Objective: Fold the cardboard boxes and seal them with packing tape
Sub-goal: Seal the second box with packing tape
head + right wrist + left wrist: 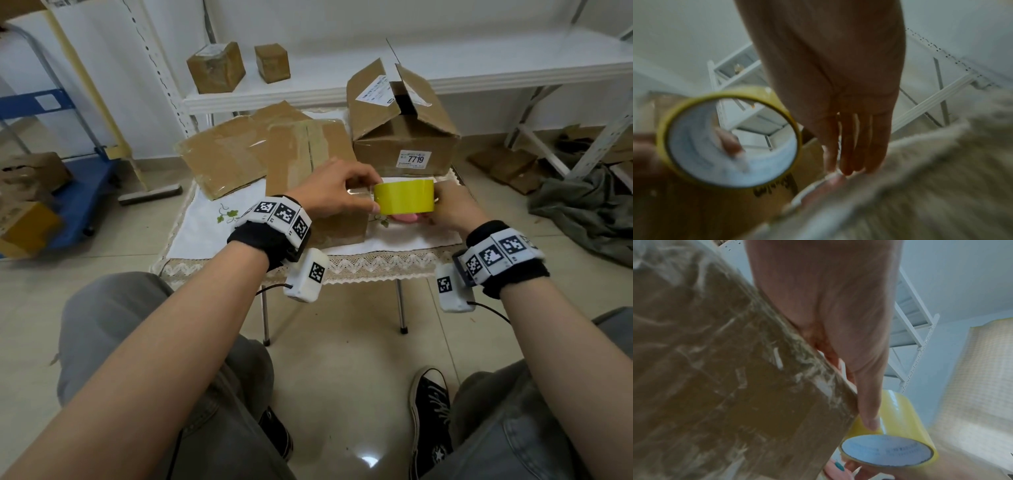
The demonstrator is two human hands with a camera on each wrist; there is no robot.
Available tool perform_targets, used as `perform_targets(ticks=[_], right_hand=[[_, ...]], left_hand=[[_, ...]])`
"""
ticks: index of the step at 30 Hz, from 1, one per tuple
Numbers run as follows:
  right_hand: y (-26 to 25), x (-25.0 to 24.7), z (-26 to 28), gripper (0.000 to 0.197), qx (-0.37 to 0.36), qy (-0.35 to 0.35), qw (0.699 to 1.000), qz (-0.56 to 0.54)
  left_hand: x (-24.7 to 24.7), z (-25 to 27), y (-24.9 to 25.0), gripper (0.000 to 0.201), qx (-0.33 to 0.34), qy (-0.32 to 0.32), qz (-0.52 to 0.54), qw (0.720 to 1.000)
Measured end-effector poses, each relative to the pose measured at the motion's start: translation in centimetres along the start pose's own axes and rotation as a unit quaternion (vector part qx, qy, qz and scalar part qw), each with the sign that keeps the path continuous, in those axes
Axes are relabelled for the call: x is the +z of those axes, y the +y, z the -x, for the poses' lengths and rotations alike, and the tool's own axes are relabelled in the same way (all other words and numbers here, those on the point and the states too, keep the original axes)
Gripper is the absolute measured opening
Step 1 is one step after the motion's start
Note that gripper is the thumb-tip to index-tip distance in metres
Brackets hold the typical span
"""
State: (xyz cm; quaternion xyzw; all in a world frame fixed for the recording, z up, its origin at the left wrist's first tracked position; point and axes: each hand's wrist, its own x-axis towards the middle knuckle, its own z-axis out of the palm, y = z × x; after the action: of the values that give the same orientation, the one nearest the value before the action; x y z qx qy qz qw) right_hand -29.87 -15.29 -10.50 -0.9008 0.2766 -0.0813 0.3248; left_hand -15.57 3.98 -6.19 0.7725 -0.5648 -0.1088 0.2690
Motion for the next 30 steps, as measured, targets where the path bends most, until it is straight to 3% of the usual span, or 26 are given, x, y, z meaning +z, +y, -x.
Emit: perform_targets(ticks=[7, 9, 13, 17, 22, 30], right_hand=[[-0.3, 1.6, 0.2, 0.025, -0.065, -0.001, 0.997, -0.052], [-0.4, 1.4, 0.6, 0.025, -0.049, -0.010, 0.998, -0.043], [-0.5, 0.2, 1.6, 0.020, -0.024, -0.064, 0.997, 0.041], [-0.5, -1.0, 3.6, 0.021, 0.008, -0.142, 0.990, -0.017], [-1.1, -1.2, 5.7, 0.015, -0.005, -0.235, 0.972, -0.012], [-3.1, -0.5, 7.0, 0.019, -0.039, -0.270, 0.959, -0.077]], left_hand=[[0.0, 0.1, 0.3, 0.036, -0.004, 0.004, 0.008, 1.000], [0.0, 0.2, 0.4, 0.036, -0.008, -0.006, 0.010, 1.000], [0.2, 0.2, 0.4, 0.039, -0.016, -0.028, -0.004, 0.999], [0.1, 0.1, 0.6, 0.036, -0.001, -0.033, -0.004, 0.999], [-0.4, 0.1, 0.9, 0.024, -0.010, -0.044, 0.071, 0.996], [-0.7, -0.5, 1.5, 0.027, -0.020, -0.041, 0.071, 0.996]])
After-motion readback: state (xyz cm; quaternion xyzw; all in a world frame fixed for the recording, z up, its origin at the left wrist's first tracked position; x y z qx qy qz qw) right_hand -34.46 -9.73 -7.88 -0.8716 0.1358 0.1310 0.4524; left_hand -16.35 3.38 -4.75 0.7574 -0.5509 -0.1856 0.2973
